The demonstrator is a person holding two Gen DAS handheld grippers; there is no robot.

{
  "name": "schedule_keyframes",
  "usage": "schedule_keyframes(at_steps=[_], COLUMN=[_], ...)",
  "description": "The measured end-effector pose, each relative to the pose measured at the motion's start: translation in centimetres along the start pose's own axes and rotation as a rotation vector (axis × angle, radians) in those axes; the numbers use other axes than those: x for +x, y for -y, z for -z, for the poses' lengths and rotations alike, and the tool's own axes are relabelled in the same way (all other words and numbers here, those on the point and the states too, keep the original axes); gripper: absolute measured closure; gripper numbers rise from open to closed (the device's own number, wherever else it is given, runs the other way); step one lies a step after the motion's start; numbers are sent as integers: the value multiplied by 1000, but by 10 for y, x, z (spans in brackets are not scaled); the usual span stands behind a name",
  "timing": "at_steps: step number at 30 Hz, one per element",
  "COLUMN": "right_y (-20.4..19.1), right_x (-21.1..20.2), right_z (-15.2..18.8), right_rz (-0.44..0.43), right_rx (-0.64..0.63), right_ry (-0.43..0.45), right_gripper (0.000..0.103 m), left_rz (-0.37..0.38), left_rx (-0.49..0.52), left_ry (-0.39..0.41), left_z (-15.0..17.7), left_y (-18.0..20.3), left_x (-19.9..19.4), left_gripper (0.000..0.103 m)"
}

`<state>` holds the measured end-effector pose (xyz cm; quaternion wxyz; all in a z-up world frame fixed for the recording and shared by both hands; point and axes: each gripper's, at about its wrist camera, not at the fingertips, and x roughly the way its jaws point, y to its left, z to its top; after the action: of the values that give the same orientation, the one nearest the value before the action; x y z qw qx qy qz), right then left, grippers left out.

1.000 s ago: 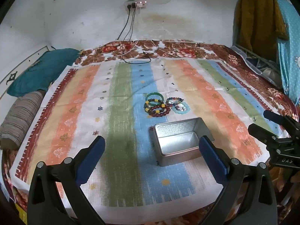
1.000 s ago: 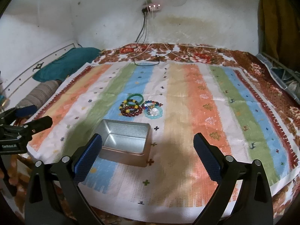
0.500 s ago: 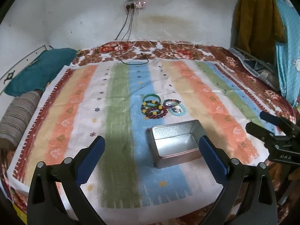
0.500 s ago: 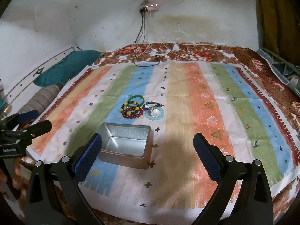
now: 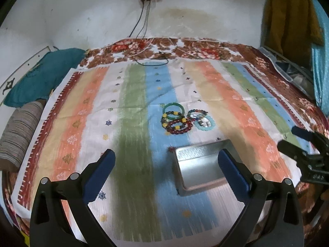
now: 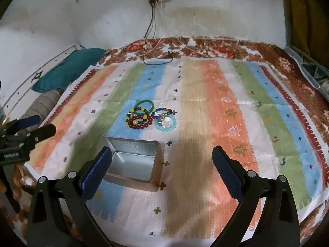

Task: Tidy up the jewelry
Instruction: 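Move both tools toward the pile of bracelets beside the tin box, then grasp the yellow-black beaded bracelet with left tool while right grasps rainbow beaded bracelet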

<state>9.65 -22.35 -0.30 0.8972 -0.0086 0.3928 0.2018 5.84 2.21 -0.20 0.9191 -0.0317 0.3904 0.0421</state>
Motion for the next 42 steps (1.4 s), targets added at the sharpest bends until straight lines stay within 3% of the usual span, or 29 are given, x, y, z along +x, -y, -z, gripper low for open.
schedule_keyframes(at_steps=[7,18,28,35,42], right_y=[2,8,16,25,27], right_x=[18,45,77,102,125], right_z=[-18,-44,-60,-65,-75], right_rz=[12,5,6,-21,-28], right_rx=[0,40,95,151,176], right_ry=[-19,-56,-111,-169,-204], right_gripper=[4,4,4,4,4], left_rz=[-32,-12,55,22,71], left_rx=[-38,-55,-112,-140,-191], left_ry=[-44,-93,-189,-243,-300], left_z=[-20,-41,-52,-57,-58], left_y=[-9,-14,-22,-25,-31], left_x=[25,56,99,126,156], left_gripper=[6,6,6,6,6])
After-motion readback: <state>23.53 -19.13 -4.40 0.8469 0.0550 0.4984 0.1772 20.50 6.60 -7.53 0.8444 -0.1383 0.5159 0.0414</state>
